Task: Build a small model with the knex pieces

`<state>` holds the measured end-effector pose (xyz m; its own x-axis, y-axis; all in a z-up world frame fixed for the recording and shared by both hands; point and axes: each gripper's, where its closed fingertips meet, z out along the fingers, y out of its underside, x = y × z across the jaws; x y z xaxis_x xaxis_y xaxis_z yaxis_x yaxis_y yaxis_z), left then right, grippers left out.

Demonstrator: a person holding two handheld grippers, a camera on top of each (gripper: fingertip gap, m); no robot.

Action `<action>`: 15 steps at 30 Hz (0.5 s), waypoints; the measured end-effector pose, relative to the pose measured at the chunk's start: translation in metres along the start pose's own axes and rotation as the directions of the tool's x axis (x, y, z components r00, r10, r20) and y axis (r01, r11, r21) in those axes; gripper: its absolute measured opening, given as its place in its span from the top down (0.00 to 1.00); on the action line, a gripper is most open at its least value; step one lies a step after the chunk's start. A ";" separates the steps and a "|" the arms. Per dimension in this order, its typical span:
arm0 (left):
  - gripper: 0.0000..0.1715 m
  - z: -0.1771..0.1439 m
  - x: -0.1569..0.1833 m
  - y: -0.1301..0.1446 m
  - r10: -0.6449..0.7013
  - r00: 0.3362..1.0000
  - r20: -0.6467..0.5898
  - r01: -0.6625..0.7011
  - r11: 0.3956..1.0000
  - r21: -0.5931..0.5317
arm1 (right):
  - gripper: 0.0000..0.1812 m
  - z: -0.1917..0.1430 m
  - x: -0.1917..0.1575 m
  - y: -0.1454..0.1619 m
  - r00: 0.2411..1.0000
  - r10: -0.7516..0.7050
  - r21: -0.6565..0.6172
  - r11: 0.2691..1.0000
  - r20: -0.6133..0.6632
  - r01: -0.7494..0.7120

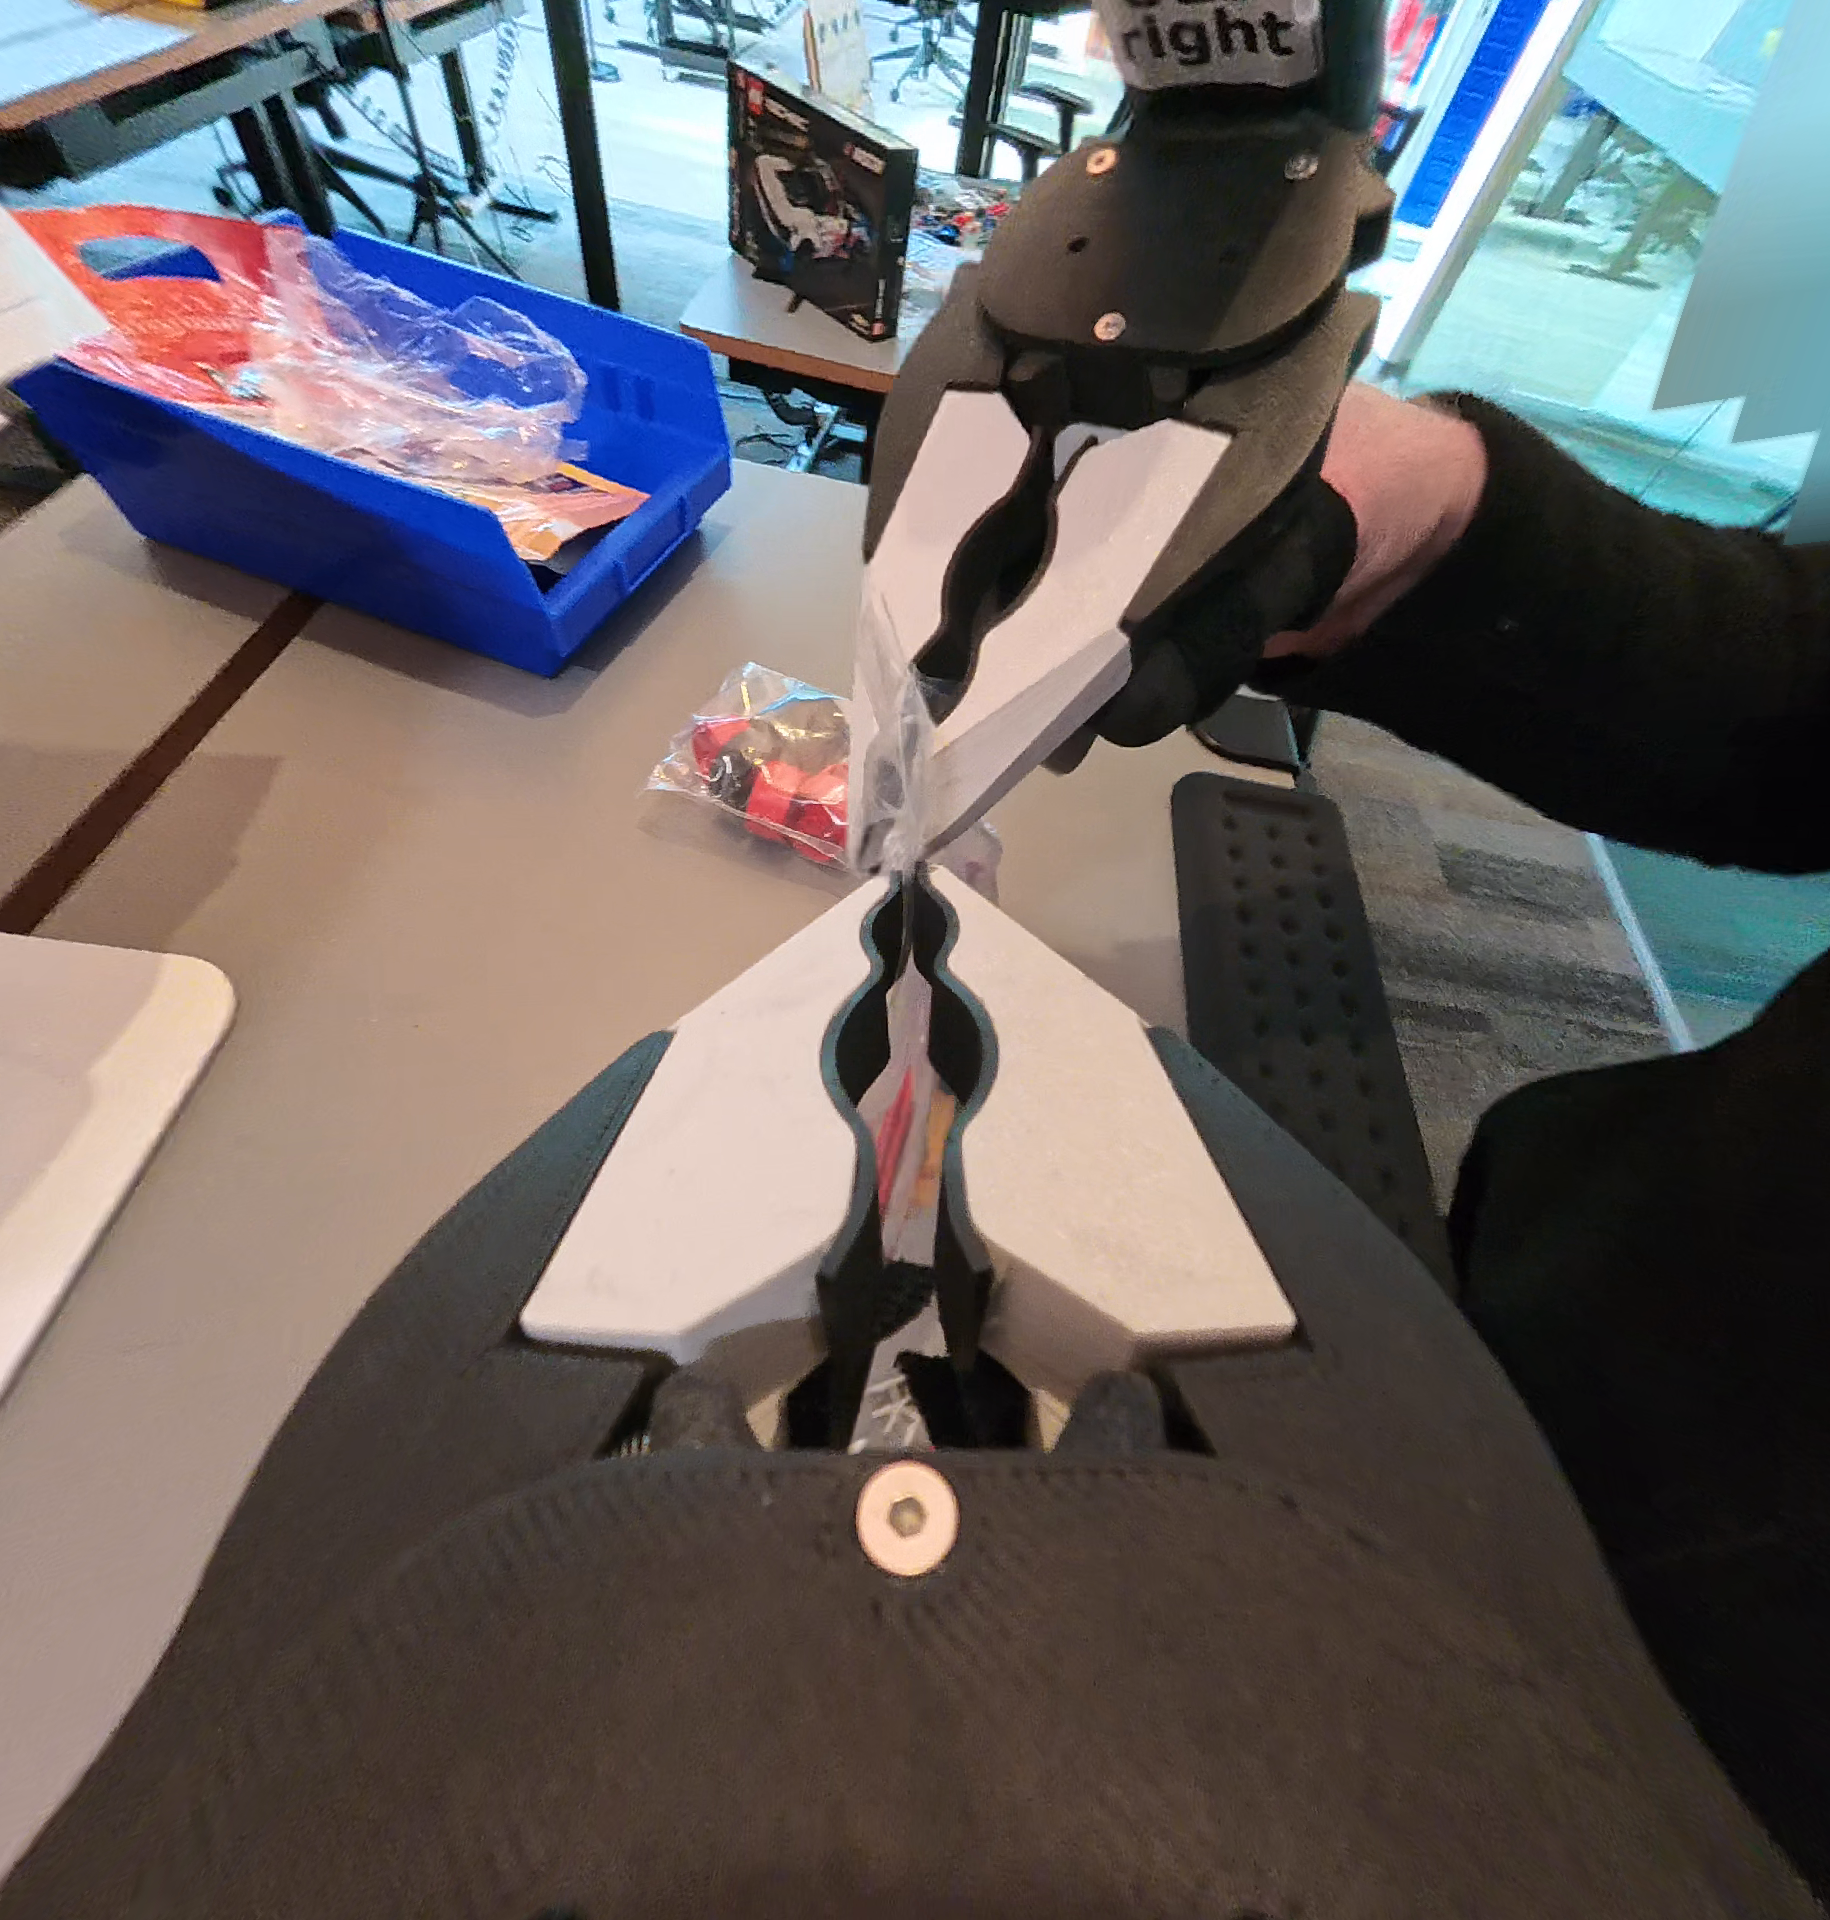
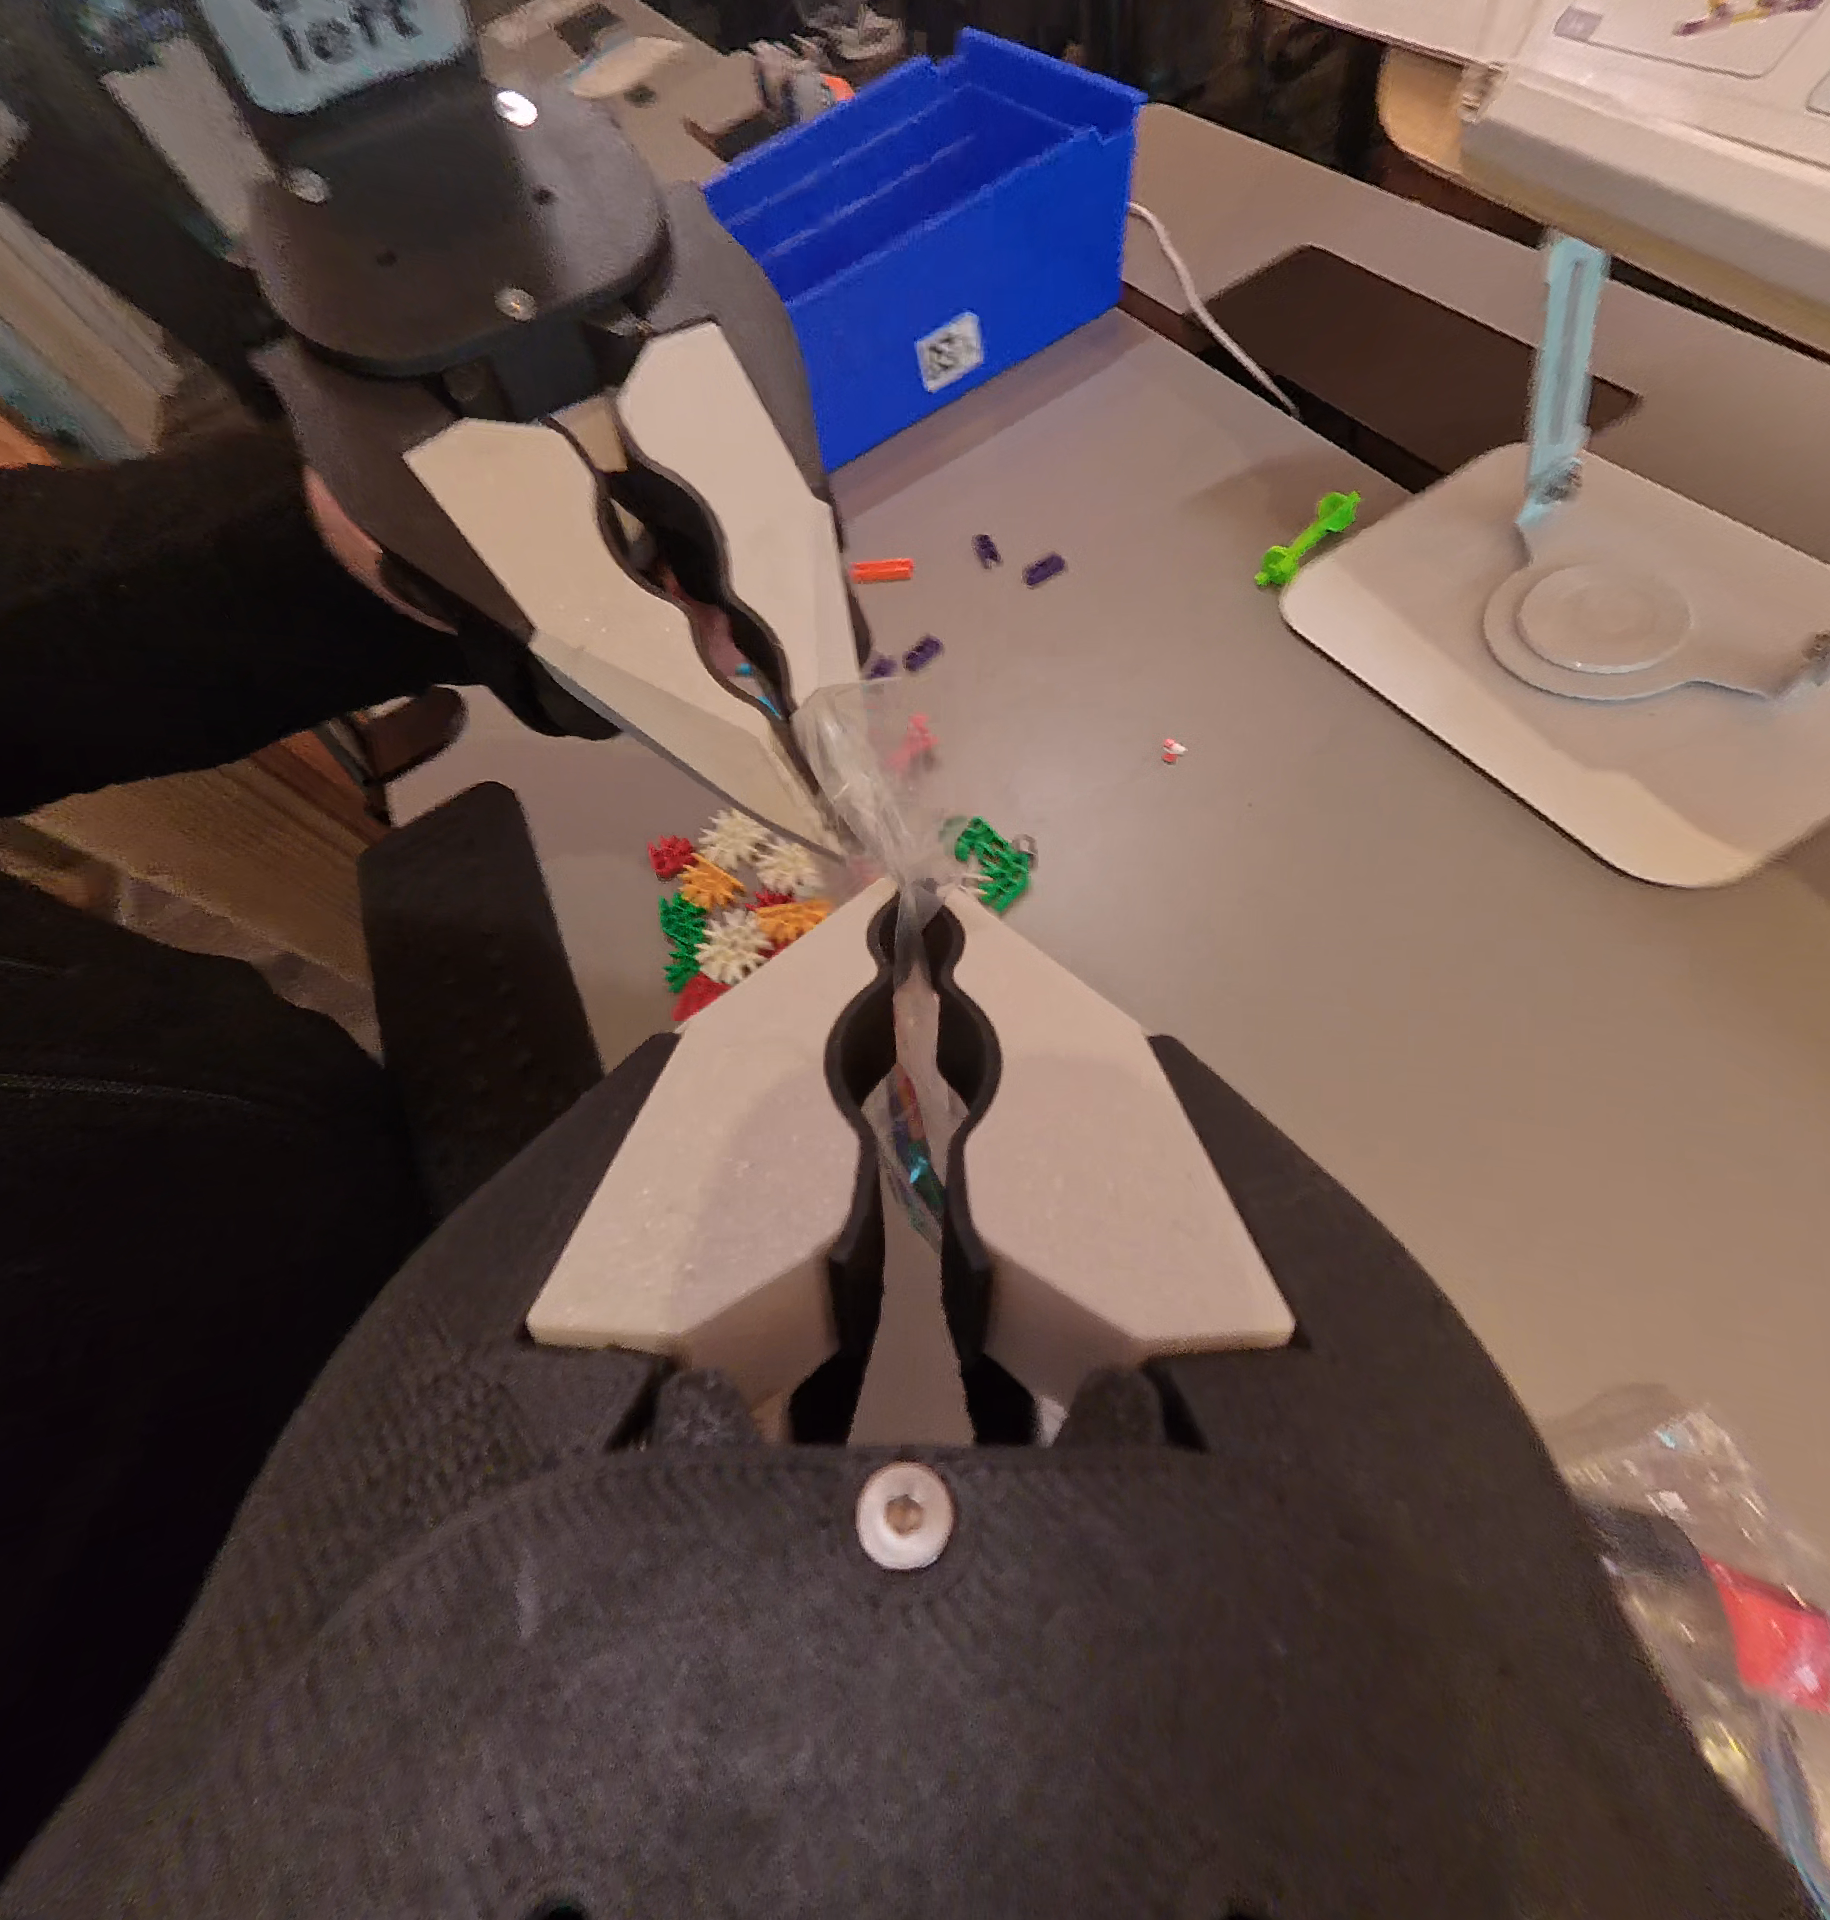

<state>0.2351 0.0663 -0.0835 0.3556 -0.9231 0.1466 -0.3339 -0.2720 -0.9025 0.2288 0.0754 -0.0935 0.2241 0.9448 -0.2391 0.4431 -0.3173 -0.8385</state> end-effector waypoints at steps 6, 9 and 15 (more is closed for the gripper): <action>1.00 0.017 -0.002 -0.014 -0.175 0.983 -0.046 0.177 0.983 0.043 | 0.77 -0.043 -0.002 0.004 0.963 -0.113 0.110 0.984 -0.243 0.143; 1.00 0.025 -0.003 -0.021 -0.226 0.973 -0.055 0.228 0.973 0.044 | 0.86 -0.056 -0.027 0.004 0.942 -0.194 0.164 0.956 -0.273 0.244; 1.00 0.042 0.007 -0.045 -0.298 0.945 -0.137 0.309 0.949 0.065 | 0.76 -0.040 -0.015 0.011 0.904 -0.234 0.121 0.948 -0.357 0.293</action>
<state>0.2897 0.0833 -0.0591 0.3159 -0.8281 0.4631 -0.1506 -0.5256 -0.8373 0.2650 0.0544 -0.0794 0.4084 0.8996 0.1548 0.3806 -0.0137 -0.9246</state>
